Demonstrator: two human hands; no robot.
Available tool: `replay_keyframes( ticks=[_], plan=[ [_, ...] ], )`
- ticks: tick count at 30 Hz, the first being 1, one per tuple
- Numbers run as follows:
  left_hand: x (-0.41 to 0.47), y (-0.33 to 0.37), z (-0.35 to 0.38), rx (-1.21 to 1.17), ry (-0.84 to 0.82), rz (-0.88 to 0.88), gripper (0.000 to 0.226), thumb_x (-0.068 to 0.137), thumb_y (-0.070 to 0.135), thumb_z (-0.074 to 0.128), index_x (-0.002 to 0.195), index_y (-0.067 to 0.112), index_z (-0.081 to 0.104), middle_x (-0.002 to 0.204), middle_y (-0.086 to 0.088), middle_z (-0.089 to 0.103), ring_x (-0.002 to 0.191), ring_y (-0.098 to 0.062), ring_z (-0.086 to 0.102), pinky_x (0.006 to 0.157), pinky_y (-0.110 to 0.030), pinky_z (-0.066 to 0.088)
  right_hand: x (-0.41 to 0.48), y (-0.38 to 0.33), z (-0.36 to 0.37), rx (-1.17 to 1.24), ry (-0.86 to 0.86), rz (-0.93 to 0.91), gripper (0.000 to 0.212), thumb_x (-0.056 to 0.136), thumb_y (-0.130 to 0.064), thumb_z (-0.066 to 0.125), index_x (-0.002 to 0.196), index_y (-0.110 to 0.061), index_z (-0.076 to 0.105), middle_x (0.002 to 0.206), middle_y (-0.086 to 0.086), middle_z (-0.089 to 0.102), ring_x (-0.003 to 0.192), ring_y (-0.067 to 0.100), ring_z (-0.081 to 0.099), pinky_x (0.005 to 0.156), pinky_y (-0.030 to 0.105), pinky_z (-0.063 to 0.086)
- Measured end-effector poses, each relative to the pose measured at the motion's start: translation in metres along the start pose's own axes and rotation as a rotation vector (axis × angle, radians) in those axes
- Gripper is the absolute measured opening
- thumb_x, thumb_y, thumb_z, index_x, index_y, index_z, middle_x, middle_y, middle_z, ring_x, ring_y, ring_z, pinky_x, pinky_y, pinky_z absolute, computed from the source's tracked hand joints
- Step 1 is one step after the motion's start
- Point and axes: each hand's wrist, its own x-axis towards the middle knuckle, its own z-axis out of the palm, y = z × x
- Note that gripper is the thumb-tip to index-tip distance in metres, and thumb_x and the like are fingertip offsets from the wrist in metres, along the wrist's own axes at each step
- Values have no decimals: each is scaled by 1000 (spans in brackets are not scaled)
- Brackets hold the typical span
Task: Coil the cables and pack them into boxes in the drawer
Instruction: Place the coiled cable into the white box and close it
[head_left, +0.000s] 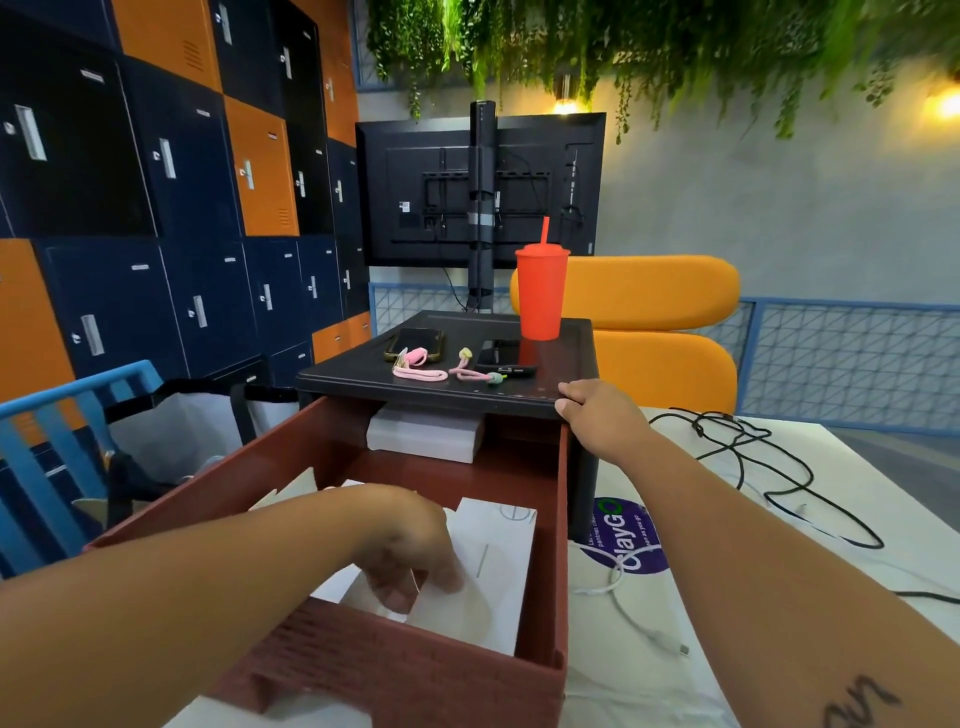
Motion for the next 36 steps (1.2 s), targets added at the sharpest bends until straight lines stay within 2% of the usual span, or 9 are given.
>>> replay_keyframes(
  ticks=[2, 5, 8, 14, 20, 26, 29, 33, 36],
  plan=[
    [-2, -2, -2, -51, 26, 6, 10, 93, 11, 55, 93, 3, 60, 80, -8, 64, 56, -14, 60, 60, -24, 52, 1, 1, 0, -12, -8, -3, 42, 99, -24, 40, 139, -12, 42, 149, 6, 34, 137, 23, 31, 109, 31, 25],
    [-10, -4, -8, -141, 87, 44, 27, 91, 13, 57, 114, -1, 59, 103, -14, 68, 86, -22, 67, 83, -33, 56, 1, 1, -1, -21, -19, -8, 42, 99, -25, 39, 139, -12, 41, 150, 7, 33, 137, 23, 30, 110, 31, 24],
    [-29, 0, -13, -247, 147, 140, 24, 90, 8, 56, 111, -4, 62, 115, -21, 64, 102, -30, 64, 93, -46, 51, -2, -1, -4, -10, -50, 1, 45, 99, -29, 38, 140, -11, 39, 151, 7, 31, 139, 22, 28, 111, 30, 22],
    [-82, 13, -25, 240, 659, 320, 13, 91, 17, 52, 98, 16, 63, 92, 4, 57, 84, -14, 52, 63, -21, 39, -27, -23, -31, 284, -202, 115, 57, 97, -50, 30, 143, -17, 34, 151, 5, 30, 137, 24, 29, 109, 36, 23],
    [-116, 28, -25, 145, 905, 553, 17, 94, 18, 51, 98, 30, 62, 85, 19, 56, 77, 1, 52, 62, -11, 39, -72, -44, -73, 831, -281, -156, 33, 79, -50, 47, 105, -34, 61, 108, -10, 69, 102, 11, 65, 94, 35, 49],
    [-122, 62, 8, -33, 1092, 781, 16, 94, 18, 50, 92, 27, 63, 82, 17, 56, 77, 2, 50, 59, -8, 35, -112, -25, -105, 884, 3, -159, 29, 86, -37, 57, 113, -26, 58, 100, -6, 72, 92, 13, 68, 75, 27, 56],
    [-117, 81, 38, -183, 1266, 893, 21, 88, 22, 58, 109, 25, 62, 106, 11, 48, 104, -9, 46, 83, -13, 29, -143, -6, -121, 962, 173, -73, 21, 89, -32, 51, 105, -23, 61, 90, -8, 73, 84, 10, 69, 70, 24, 56],
    [-115, 106, 94, -458, 1160, 1033, 52, 85, 26, 54, 136, 24, 42, 143, 5, 26, 133, -6, 23, 101, -1, 10, -192, 24, -139, 1078, 262, 88, 30, 83, -41, 50, 98, -19, 65, 90, -2, 74, 83, 13, 70, 73, 34, 57],
    [-112, 124, 135, -541, 996, 1023, 57, 90, 23, 52, 143, 29, 30, 153, 11, 10, 139, 1, 8, 90, 10, -2, -234, 44, -149, 1059, 340, 256, 35, 79, -44, 56, 98, -15, 65, 89, 5, 74, 73, 13, 71, 66, 32, 59]
  ],
)
